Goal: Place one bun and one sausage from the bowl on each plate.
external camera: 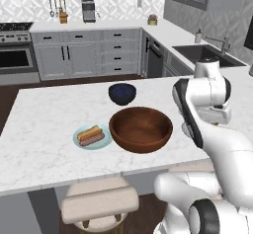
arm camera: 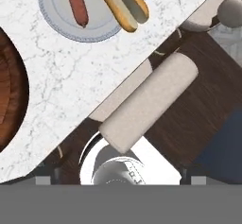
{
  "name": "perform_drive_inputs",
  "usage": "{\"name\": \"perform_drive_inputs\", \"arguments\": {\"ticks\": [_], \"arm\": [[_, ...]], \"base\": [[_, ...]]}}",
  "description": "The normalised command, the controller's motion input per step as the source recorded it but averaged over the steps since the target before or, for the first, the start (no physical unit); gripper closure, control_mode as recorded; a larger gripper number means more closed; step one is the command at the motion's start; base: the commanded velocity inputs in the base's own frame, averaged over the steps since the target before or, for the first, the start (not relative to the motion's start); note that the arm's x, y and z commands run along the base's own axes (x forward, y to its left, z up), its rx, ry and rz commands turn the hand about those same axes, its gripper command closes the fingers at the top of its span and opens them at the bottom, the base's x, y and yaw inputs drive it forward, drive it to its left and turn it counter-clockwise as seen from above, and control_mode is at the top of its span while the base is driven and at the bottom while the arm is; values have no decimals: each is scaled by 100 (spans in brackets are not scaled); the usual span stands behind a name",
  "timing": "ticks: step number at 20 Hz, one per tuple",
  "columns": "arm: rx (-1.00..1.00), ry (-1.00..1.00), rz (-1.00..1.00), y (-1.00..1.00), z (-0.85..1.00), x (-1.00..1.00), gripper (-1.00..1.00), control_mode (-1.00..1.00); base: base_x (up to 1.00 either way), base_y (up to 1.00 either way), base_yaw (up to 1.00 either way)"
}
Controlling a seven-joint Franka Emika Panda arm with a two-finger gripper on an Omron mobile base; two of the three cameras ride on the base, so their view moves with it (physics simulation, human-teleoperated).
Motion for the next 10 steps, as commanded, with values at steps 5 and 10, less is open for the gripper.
{"name": "perform_drive_inputs", "arguments": {"ticks": [5, 10], "arm": [[0, -6, 19, 81, 24, -90, -100, -100], [1, -10, 19, 63, 31, -73, -100, -100]], "base": [[0, 0, 0], [0, 0, 0]]}}
